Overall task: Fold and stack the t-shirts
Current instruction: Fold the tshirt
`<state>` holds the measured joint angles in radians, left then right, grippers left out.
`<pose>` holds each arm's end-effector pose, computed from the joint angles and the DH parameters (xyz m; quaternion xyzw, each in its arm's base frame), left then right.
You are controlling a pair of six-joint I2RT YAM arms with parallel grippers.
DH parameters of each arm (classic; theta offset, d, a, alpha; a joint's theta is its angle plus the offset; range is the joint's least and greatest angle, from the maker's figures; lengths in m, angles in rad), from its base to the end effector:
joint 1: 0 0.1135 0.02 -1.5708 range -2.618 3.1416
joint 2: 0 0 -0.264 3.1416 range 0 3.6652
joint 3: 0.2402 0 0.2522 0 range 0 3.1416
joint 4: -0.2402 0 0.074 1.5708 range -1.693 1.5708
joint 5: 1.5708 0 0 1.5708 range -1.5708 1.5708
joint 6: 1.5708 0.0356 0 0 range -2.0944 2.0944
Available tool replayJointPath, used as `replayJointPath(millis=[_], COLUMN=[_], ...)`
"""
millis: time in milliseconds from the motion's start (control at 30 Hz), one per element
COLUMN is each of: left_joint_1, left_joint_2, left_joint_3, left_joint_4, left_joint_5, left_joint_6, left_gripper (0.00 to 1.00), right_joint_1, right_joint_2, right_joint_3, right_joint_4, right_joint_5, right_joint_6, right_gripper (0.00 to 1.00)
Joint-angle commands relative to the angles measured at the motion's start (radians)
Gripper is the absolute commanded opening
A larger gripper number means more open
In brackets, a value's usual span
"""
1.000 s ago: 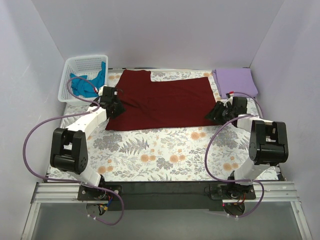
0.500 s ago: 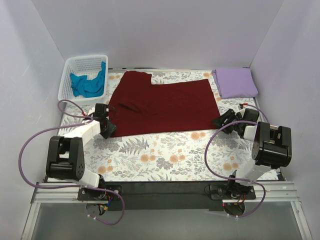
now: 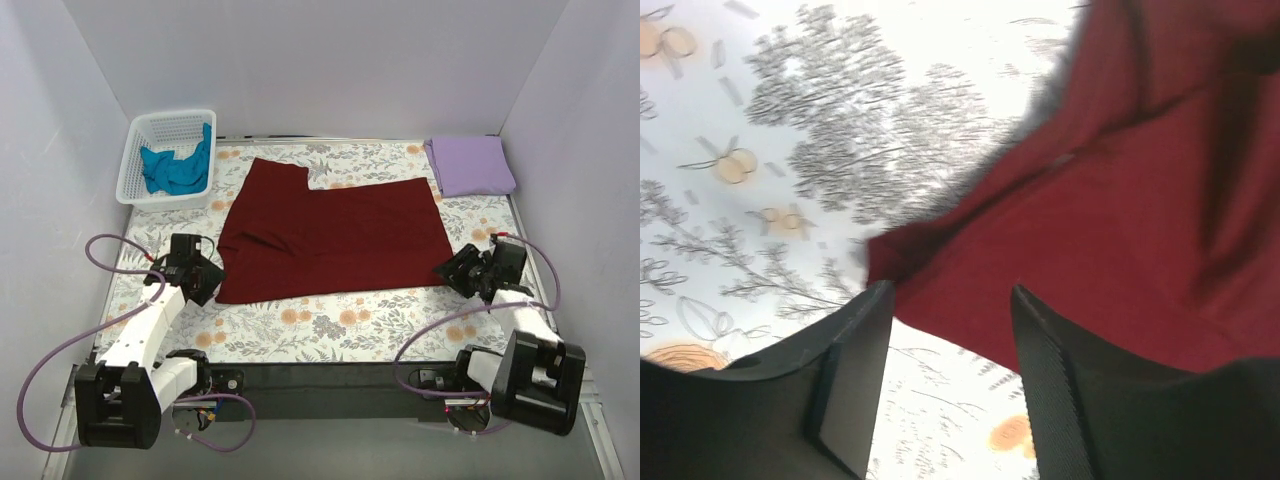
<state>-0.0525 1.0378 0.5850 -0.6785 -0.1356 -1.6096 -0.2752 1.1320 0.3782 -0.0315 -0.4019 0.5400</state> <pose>0.1789 -0.0046 0.1888 -0.6943 0.6828 -0.1161 0.1954 0.1991 -0.0418 0.1531 0.2887 0.8614 0.2323 0.3474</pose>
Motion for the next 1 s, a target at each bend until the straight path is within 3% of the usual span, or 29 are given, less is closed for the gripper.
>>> replayJointPath(millis=[0,100,200,400,733,967], left_joint_1=[0.005,-0.029,-0.126,-0.224,-0.234,-0.234], left_joint_2=[-0.042,0.001,0.068,0.259,0.43,0.447], left_joint_3=[0.078,0.133,0.195,0.288,0.257,0.194], left_joint_4=[0.005,0.031,0.059,0.157,0.22,0.212], left_joint_5=[0.068,0.175,0.182,0.189,0.162,0.148], left_joint_6=[0.057,0.096,0.125,0.204,0.244,0.228], left_gripper=[0.5,0.52,0.53,0.52,0.48,0.48], right_joint_1=[0.182,0.415,0.552,0.714,0.835,0.861], right_joint_2=[-0.115,-0.101,0.041,0.375,0.863,1.026], right_joint_3=[0.019,0.108,0.258,0.557,0.936,1.042], right_joint_4=[-0.018,0.088,0.125,0.197,0.225,0.249], right_joint_5=[0.072,0.121,0.103,0.041,0.011,0.002], right_joint_6=[0.026,0.067,0.067,0.084,0.135,0.19], right_gripper=[0.59,0.59,0.58,0.54,0.49,0.47])
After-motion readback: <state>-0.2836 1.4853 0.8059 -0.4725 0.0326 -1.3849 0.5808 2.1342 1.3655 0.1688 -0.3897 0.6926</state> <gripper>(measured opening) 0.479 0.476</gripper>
